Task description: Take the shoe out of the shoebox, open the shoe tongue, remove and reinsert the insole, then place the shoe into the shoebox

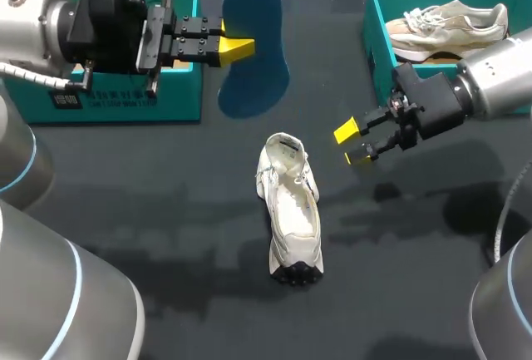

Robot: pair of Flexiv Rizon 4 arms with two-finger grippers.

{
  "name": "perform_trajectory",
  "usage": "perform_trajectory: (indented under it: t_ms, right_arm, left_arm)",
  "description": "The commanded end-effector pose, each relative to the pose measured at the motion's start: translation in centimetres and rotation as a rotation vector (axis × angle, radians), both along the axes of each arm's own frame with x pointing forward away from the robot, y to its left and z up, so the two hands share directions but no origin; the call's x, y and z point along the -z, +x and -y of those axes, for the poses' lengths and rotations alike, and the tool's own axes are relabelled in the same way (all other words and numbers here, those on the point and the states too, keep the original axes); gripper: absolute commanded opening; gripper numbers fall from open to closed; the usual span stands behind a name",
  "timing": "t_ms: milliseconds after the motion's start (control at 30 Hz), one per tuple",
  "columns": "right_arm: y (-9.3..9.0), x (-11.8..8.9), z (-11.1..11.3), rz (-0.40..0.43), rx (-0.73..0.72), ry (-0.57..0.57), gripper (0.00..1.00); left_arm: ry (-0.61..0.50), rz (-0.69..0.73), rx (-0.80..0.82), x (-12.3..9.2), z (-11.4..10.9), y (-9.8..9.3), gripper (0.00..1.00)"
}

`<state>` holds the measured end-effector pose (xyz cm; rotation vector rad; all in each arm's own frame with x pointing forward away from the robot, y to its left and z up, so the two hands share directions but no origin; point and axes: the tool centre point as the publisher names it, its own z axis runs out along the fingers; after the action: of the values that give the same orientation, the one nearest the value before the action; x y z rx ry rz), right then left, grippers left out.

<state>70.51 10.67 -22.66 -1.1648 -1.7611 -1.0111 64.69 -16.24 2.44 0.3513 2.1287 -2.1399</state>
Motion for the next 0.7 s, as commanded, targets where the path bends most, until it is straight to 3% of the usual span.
perform_trajectory:
  t_ms: [33, 200, 333, 400, 700]
  right_arm:
    - [0.2, -0.5, 0.0, 0.003, -0.009, 0.022, 1.00]
    - [1.1, -3.1, 0.6, 0.008, -0.010, 0.088, 1.00]
    - [1.8, -4.5, 0.5, -0.021, 0.019, 0.152, 1.00]
    - [2.2, -5.1, 0.4, -0.051, 0.026, 0.185, 1.00]
    - [2.2, -5.1, 0.4, -0.051, 0.026, 0.185, 1.00]
  left_arm:
    - [0.004, 0.088, -0.006, 0.5, 0.2, 0.3, 0.00]
    - [0.027, 0.353, -0.017, 1.9, -0.1, 0.5, 0.00]
    - [-0.053, 0.557, -0.028, 2.6, -1.2, 0.8, 0.00]
    - [-0.092, 0.763, -0.072, 3.4, -1.7, 1.0, 0.00]
    - [-0.092, 0.763, -0.072, 3.4, -1.7, 1.0, 0.00]
